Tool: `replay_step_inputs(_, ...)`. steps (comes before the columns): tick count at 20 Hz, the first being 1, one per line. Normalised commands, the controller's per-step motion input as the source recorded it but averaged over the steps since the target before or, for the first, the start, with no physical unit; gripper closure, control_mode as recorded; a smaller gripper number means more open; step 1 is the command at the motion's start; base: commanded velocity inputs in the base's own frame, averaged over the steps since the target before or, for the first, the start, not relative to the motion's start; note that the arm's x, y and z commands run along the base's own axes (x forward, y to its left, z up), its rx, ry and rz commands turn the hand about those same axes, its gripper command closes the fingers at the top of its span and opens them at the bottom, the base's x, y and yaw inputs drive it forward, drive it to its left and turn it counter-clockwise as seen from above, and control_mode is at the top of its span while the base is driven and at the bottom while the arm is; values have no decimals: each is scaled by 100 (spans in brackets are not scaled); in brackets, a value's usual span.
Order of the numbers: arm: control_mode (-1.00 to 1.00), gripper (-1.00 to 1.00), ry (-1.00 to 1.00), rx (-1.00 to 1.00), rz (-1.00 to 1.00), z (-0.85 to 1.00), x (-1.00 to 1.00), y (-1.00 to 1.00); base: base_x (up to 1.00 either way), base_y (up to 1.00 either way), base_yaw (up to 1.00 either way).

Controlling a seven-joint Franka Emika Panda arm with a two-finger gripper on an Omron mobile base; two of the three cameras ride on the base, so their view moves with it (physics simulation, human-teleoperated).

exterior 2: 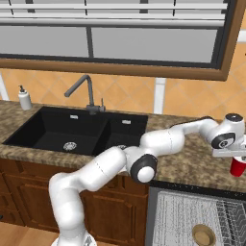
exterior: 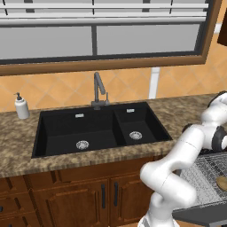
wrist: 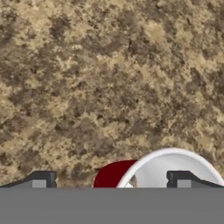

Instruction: Pick up the cup and bowl from the counter, place them in the dishwasher, and close the dishwasher door.

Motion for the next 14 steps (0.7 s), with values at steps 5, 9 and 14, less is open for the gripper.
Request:
replay_step_inputs(5,-100,-100,0,3,0,0,1,-12,0,0,0)
replay_step_inputs(9,-100,100,0,0,0,0,0,-1,0,0,0)
replay_step_inputs(14,-100,100,0,0,0,0,0,0,0,0,0)
